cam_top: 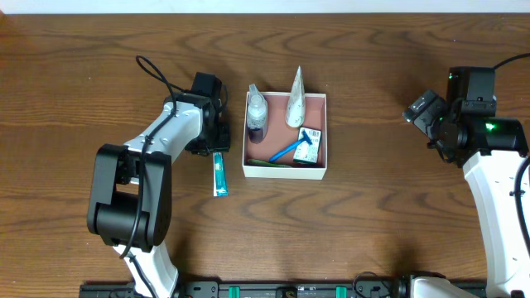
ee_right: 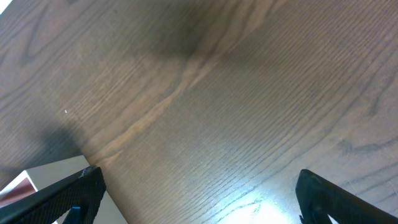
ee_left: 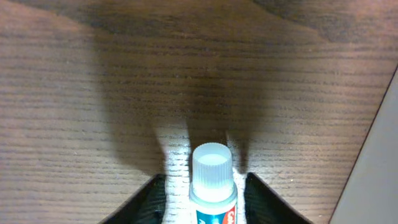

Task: Pack container
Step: 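Return the left gripper and grasp the white toothpaste tube, then carry the toothpaste tube into the box and release it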

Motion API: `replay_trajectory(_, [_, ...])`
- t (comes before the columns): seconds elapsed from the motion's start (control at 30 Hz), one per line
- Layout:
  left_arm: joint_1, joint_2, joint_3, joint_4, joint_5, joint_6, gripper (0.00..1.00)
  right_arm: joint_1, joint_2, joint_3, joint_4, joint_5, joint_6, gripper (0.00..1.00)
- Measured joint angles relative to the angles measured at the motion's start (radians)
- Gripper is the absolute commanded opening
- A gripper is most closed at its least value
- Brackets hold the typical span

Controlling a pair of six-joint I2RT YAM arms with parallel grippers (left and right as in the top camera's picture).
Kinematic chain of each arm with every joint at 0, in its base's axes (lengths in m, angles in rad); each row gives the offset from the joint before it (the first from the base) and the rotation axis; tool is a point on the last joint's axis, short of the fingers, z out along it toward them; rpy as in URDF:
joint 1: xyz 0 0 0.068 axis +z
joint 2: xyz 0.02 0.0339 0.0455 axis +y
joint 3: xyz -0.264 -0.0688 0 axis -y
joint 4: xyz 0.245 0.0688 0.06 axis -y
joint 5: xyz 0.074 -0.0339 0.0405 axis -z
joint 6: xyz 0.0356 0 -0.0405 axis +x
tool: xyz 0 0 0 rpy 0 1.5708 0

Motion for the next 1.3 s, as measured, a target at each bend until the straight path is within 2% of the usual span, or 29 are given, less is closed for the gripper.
replay_trajectory(0.27, [0.001, 0.000, 0.000, -0.031, 0.014, -0.005, 0.15, 0.000, 0.000, 0.000, 0.000, 0.000, 0.000, 0.99])
replay_trajectory(0.47, [0.027, -0.011, 0.000, -0.103, 0.017, -0.005, 0.10, 0.000, 0.000, 0.000, 0.000, 0.000, 0.000, 0.99])
replay_trajectory(0.6, [0.057, -0.100, 0.000, -0.147, 0.016, -0.005, 0.10, 0.000, 0.000, 0.000, 0.000, 0.000, 0.000, 0.99])
replay_trajectory(0.73, [0.064, -0.269, 0.002, -0.162, 0.016, -0.005, 0.06, 0.000, 0.000, 0.000, 0.000, 0.000, 0.000, 0.99])
replay_trajectory(0.97, [-0.037, -0.518, 0.003, -0.188, 0.013, 0.023, 0.06, 0.000, 0.000, 0.000, 0.000, 0.000, 0.000, 0.99])
replay_trajectory(1.3, [-0.190, -0.610, 0.003, -0.146, -0.017, 0.064, 0.06, 0.000, 0.000, 0.000, 0.000, 0.000, 0.000, 0.99])
